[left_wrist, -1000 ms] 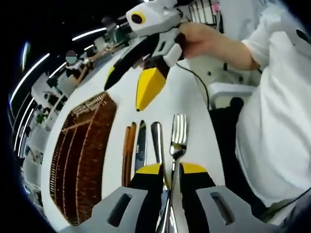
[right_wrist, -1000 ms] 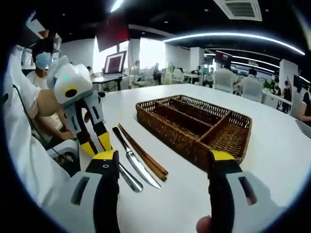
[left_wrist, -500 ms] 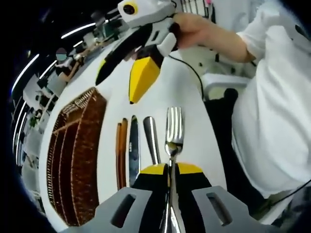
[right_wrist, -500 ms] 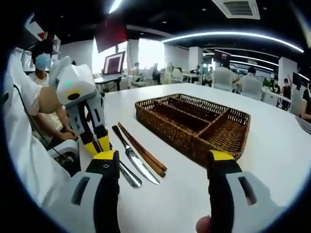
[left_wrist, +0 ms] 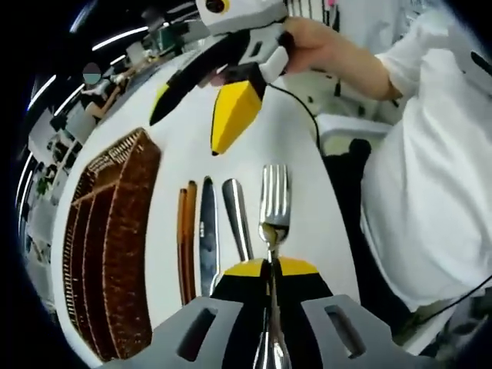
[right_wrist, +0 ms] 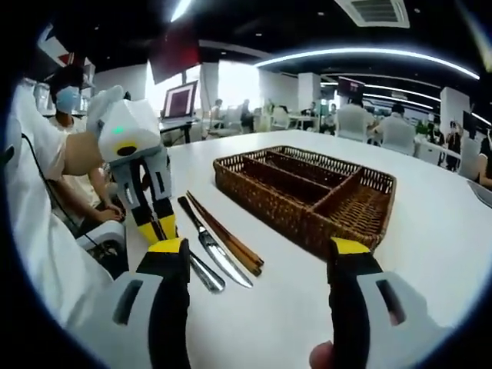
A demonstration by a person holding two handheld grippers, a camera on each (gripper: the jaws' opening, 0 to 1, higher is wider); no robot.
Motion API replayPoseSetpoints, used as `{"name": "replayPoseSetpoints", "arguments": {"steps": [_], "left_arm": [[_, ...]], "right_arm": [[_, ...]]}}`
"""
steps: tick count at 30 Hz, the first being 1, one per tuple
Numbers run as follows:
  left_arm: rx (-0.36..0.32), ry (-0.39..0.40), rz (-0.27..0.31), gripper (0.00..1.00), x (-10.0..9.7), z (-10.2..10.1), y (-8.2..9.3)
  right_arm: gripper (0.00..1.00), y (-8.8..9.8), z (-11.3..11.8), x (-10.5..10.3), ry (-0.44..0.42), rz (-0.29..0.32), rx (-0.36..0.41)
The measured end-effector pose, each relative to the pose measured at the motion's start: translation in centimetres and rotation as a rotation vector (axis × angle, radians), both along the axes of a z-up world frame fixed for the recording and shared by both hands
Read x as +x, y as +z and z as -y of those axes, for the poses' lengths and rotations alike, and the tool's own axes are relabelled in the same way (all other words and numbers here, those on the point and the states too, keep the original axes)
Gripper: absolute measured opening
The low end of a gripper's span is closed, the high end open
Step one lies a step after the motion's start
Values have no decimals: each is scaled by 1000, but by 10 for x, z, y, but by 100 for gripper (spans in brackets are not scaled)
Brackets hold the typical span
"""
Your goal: Arrange the knives, forks, and spoons in their matching storage slots by inserting each utensil handle-first until every utensil is classified and aligned in the correct compartment
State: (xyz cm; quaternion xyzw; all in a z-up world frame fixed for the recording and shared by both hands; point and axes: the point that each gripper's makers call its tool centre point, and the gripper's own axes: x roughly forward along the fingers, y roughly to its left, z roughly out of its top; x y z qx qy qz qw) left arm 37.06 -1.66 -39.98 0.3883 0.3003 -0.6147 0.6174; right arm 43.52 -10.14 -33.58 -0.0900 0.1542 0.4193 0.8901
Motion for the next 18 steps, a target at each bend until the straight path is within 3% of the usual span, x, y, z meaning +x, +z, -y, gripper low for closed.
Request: {"name": "replayPoseSetpoints", "arguments": {"steps": [8,18], "left_arm": [[8,8,-13,2,-3,2,1],[6,32,-8,1,0,-5,16]], "right_arm": [[75,-1,4,1,-6,-6,3],[75,3,3,1,-4,1,7]]}}
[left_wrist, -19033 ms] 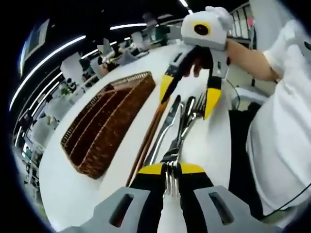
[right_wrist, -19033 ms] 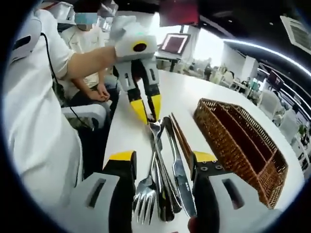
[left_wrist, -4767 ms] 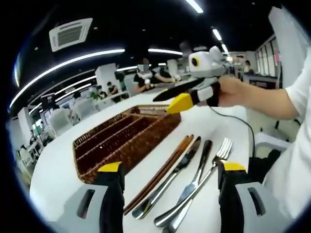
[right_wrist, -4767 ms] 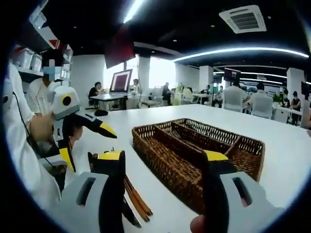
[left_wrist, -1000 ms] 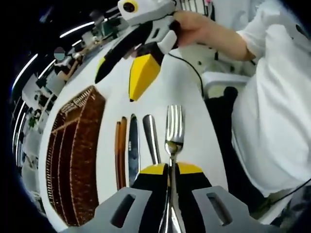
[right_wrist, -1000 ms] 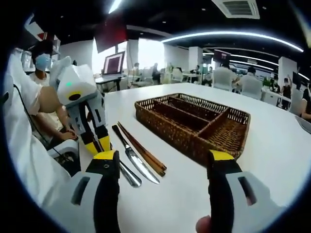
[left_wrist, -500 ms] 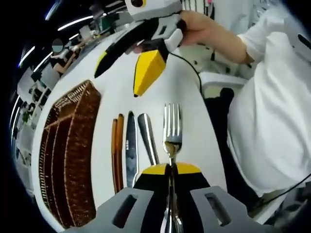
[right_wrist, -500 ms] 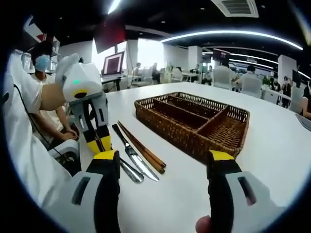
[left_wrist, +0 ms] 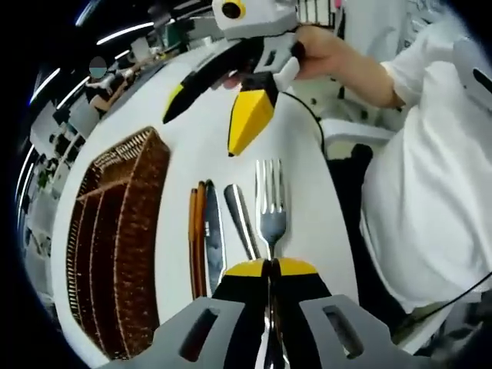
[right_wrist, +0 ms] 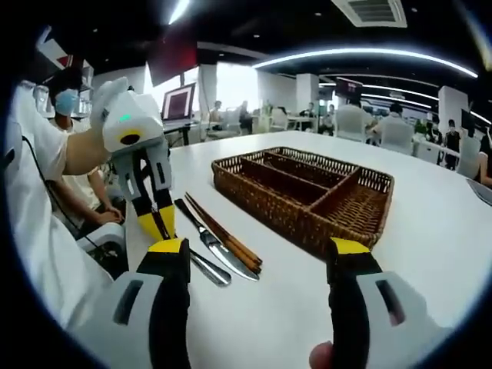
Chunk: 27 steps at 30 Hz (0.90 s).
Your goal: Arrange the knives, forks, and spoons in their matching storage slots by inserting each utensil handle-first until every utensil is classified and aligned in the correct compartment
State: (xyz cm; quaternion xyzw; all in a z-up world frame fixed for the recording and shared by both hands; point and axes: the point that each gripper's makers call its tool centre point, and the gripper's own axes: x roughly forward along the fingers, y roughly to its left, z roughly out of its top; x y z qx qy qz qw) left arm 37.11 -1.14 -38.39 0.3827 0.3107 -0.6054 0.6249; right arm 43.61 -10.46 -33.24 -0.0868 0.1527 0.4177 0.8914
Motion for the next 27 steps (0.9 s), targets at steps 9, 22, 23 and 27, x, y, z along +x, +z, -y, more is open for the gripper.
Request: {"name": "replayPoseSetpoints", "arguments": {"steps": [9,22,23,27], "left_arm": [[34,25,25,1,7,-12,14],[107,44,73,1,18,-24,27],[115,45,80,1,20,-25,29],[139,47,94,1,26,-27,35]], "right_arm": [[75,3,1,0,-6,3,0],[75,4,2,0,-8,1,3],[75,5,2,0,-6,2,2],[75,7,2,0,-2,6,3]]}}
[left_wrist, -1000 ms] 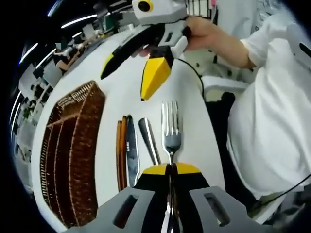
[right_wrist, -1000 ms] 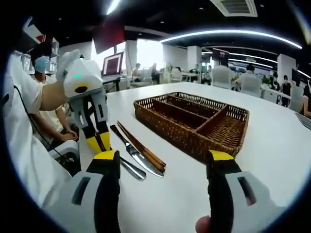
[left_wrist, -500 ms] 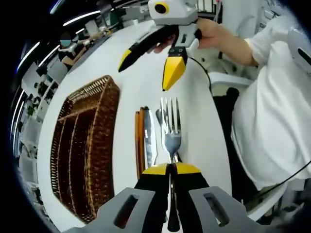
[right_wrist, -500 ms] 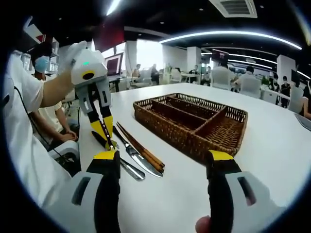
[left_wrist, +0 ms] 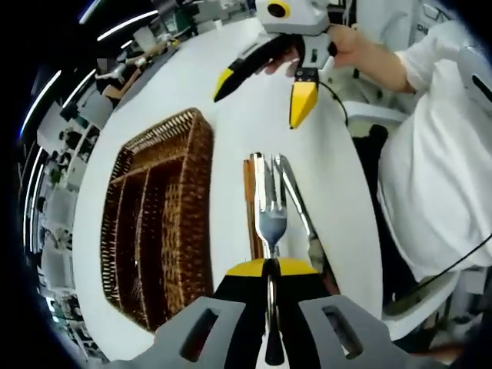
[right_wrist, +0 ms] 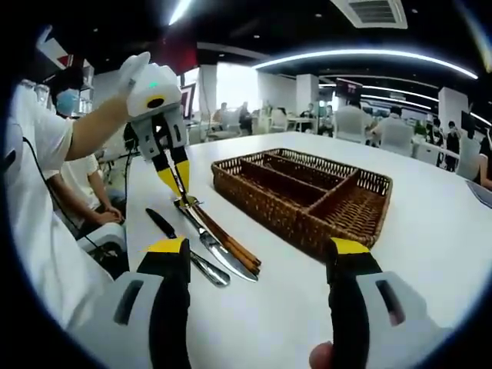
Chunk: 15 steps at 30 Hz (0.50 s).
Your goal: Arrange the knives, forks, and spoons in their matching storage slots by inserting each utensil handle-first until every utensil is classified and aligned in the correct compartment
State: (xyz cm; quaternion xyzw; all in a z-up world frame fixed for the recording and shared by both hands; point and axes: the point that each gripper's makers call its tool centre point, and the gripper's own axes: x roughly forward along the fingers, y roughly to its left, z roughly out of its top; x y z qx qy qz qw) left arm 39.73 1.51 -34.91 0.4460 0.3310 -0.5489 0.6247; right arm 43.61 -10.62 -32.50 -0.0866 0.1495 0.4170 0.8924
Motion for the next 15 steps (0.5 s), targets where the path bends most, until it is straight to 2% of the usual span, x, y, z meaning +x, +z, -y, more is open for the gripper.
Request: {"name": "replayPoseSetpoints", "arguments": {"steps": [6,7,9,10,13,14,15], "left_arm": [[34,-3,19,1,11,2,7],[41,-4,17,1,23,-10,11],[43,-3,20,1,27,-12,12],[53,-1,19,1,38,-16,16],[55,4,23,1,44,-14,17],[58,7,22,1,57,-21,21],[62,11,21,1,60,-19,21]], "right_arm": [[75,4,-2,1,11,5,3],[75,5,-3,1,14,8,10],[75,7,-4,2,18,12,16],[75,8,-4,3,20,13,18],[76,9,-3,5,20,14,16],[76,11,-2,7,20,15,18],[76,11,-1,8,19,16,16]]}}
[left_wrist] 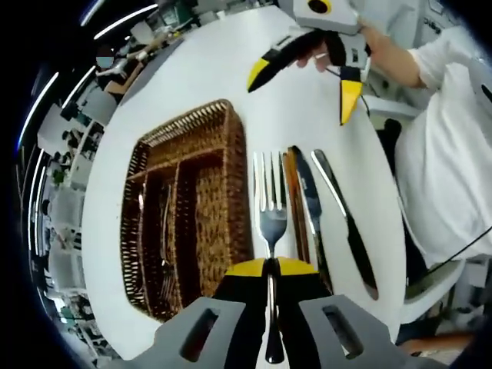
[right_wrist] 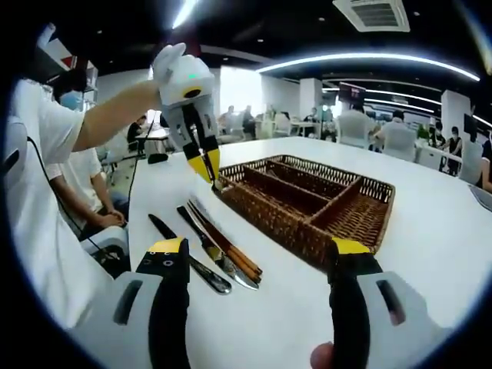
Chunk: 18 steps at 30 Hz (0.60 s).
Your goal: Arrange the knives, forks, and spoons in their matching storage slots by inserting each utensil handle-first until every utensil is classified and aligned in the correct compartment
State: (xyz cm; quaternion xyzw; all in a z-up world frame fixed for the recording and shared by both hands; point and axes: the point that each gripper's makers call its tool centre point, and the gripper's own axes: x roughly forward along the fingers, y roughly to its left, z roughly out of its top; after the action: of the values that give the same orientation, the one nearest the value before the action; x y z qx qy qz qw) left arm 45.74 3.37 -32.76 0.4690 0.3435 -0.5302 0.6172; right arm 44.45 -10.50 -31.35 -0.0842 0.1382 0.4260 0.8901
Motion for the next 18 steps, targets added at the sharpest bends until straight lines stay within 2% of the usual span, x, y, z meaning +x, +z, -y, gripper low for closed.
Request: {"name": "replayPoseSetpoints", "arguments": {"steps": [3,5,11,13,17,18], "left_arm": [[7,7,-1,1,3,4,0],[8,13,-2,1,18,1,5],[18,26,1,1,24,11,6],[19,28,-4,1,38,2,10],[25,27,-9,1,57,5,12],[24,31,-10,1,70,1,14]], "right_arm": [[76,3,1,3,1,3,1],[76,4,1,5,3,5,3],[76,7,0,9,13,9,1],[76,8,-1,11,17,9,0],[76,8,-2,15,25,4,-6],[76,8,-2,16,26,2,-6]]}}
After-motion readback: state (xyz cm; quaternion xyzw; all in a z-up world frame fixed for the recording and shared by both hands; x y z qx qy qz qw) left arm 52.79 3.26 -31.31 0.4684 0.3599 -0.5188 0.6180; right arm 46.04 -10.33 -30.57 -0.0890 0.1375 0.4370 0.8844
